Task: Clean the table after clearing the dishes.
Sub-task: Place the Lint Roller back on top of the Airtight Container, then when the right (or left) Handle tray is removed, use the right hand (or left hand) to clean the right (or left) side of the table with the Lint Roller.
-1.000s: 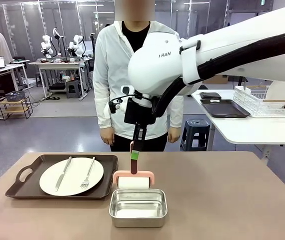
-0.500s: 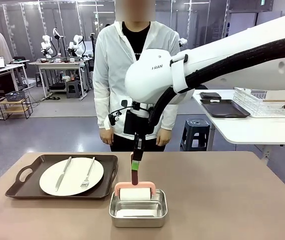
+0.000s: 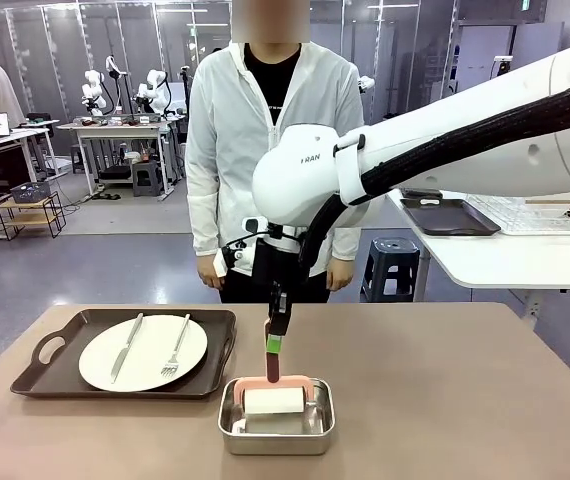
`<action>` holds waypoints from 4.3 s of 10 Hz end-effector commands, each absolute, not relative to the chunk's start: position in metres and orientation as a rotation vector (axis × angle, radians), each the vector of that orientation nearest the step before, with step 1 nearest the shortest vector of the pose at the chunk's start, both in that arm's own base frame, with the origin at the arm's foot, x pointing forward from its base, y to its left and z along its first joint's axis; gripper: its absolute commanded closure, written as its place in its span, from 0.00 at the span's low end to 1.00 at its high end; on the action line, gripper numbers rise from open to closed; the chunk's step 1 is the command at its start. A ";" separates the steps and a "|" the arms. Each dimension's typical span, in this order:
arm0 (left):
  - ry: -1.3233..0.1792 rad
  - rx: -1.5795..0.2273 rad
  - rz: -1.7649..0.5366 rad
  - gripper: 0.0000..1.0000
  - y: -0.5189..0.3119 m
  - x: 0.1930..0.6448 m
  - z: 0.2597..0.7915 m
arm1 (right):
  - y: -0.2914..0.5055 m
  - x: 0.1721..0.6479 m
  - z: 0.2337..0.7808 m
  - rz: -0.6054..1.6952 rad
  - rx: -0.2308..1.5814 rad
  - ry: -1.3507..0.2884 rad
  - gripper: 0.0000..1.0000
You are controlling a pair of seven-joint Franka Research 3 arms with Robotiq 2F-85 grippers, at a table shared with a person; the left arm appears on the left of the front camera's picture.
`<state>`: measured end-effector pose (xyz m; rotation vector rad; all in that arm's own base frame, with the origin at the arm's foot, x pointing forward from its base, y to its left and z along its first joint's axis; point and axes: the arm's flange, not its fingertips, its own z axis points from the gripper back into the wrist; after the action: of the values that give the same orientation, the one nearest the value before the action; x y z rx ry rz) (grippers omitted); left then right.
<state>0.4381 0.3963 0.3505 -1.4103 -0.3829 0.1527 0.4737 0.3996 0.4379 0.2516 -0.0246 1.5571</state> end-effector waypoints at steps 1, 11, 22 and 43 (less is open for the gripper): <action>-0.390 -1.406 0.152 0.00 0.398 0.436 0.352 | 0.397 0.481 0.432 1.583 0.227 -0.070 0.79; -0.390 -1.406 0.152 0.00 0.398 0.436 0.352 | 0.390 0.502 0.415 1.585 0.212 -0.025 0.79; -0.390 -1.406 0.152 0.00 0.398 0.436 0.352 | 0.384 0.505 0.441 1.563 0.187 -0.057 0.00; -0.390 -1.406 0.152 0.00 0.398 0.436 0.352 | 0.325 0.510 0.475 1.297 0.681 -0.318 0.00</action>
<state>0.4381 0.3963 0.3505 -1.4103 -0.3829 0.1527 0.5257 0.3593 0.4724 0.5073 -0.1902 1.3870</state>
